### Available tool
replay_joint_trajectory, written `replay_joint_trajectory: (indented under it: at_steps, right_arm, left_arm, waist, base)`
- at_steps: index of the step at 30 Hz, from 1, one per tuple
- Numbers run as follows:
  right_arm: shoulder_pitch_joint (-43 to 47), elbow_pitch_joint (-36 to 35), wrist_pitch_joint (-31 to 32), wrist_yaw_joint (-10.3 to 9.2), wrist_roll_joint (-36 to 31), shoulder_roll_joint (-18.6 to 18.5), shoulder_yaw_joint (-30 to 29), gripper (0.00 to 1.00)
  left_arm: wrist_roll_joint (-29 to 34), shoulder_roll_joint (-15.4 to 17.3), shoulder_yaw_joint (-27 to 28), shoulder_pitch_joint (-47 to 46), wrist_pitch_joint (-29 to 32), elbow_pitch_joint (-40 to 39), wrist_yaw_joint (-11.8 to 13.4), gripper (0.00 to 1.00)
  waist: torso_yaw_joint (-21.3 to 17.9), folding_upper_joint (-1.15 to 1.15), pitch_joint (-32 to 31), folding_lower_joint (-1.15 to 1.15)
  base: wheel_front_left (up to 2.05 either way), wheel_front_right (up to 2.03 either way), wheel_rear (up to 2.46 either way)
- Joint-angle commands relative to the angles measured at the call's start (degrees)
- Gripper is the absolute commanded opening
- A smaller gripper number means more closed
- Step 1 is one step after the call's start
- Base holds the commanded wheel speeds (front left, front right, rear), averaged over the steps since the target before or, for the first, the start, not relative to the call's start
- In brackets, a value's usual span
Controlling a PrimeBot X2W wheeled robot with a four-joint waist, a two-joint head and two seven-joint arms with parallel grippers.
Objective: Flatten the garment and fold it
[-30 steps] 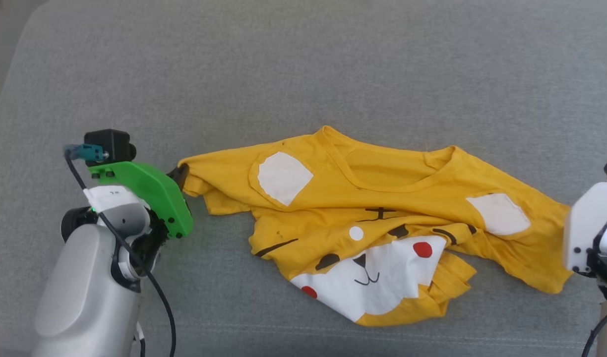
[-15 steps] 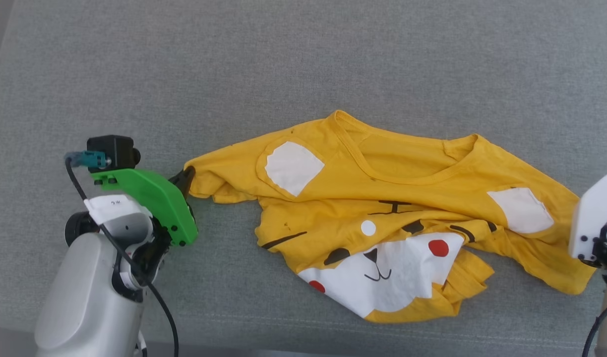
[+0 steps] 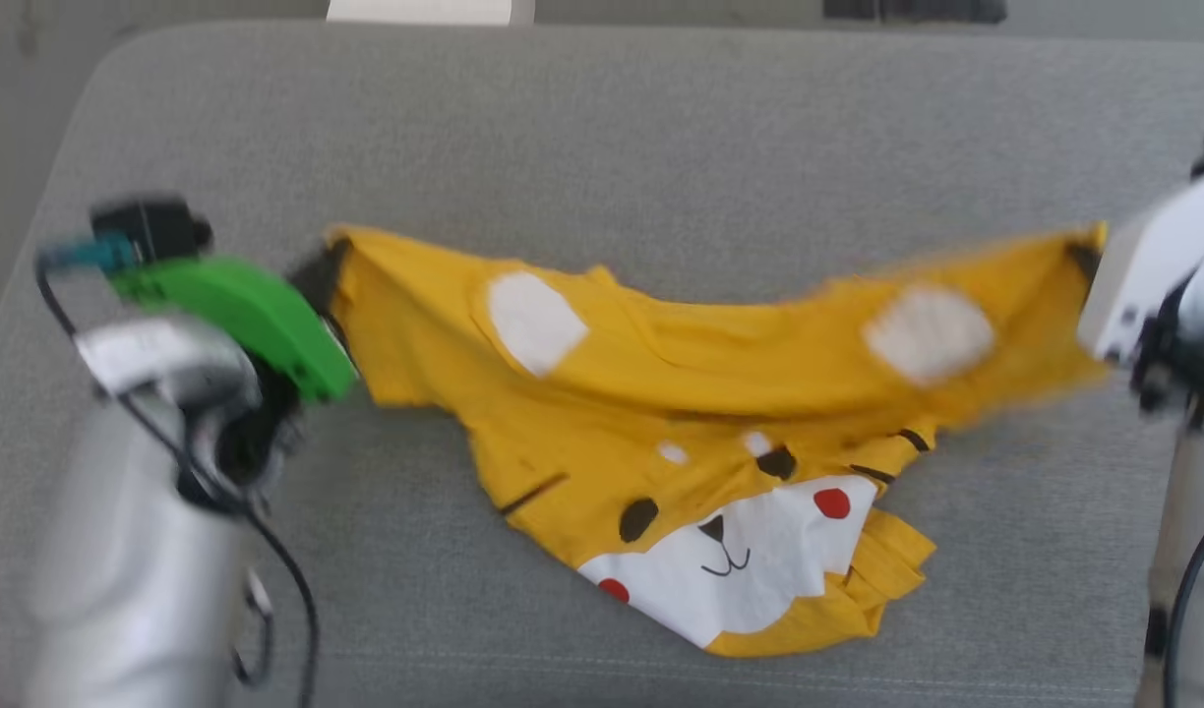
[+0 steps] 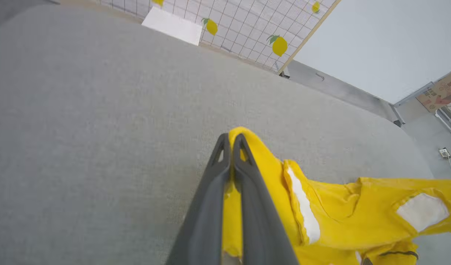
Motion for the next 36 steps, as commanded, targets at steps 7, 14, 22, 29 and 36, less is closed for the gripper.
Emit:
replay_joint_trajectory:
  at_steps: [7,14,22,29,36]
  right_arm:
    - [-18.6,3.1,0.2,-0.06,-3.7,-0.2,1.2,0.0]
    - [-41.8,12.7,-8.7,-0.06,-5.0,-0.1,-2.2,0.0]
    - [-61.8,26.9,-28.0,-0.06,-3.9,0.0,-6.5,0.0]
    - [-68.3,36.5,-40.7,-0.06,-5.2,0.0,-7.3,0.0]
    - [-63.5,42.4,-43.9,-0.06,-4.8,0.0,-4.6,0.0]
  left_arm:
    - [5.1,6.3,-0.3,-21.2,1.9,9.7,-0.5,0.0]
    - [12.3,9.6,-2.5,-42.6,-2.9,15.7,-1.0,0.0]
    - [15.0,9.4,-1.5,-59.7,-14.5,20.4,-1.4,0.0]
    - [13.2,8.9,0.7,-63.3,-23.4,23.7,-3.6,0.0]
    - [10.7,7.7,0.7,-56.8,-28.0,28.4,-6.7,0.0]
  waist:
    - [-3.0,0.0,2.7,0.0]
    - [-4.5,0.0,8.9,0.0]
    - [-5.4,0.0,12.8,0.0]
    - [-4.7,0.0,15.6,0.0]
    - [-2.9,0.0,15.1,0.0]
  base:
    - [0.0,0.0,0.0]
    - [0.0,0.0,0.0]
    - [0.0,0.0,0.0]
    - [0.0,0.0,0.0]
    - [0.0,0.0,0.0]
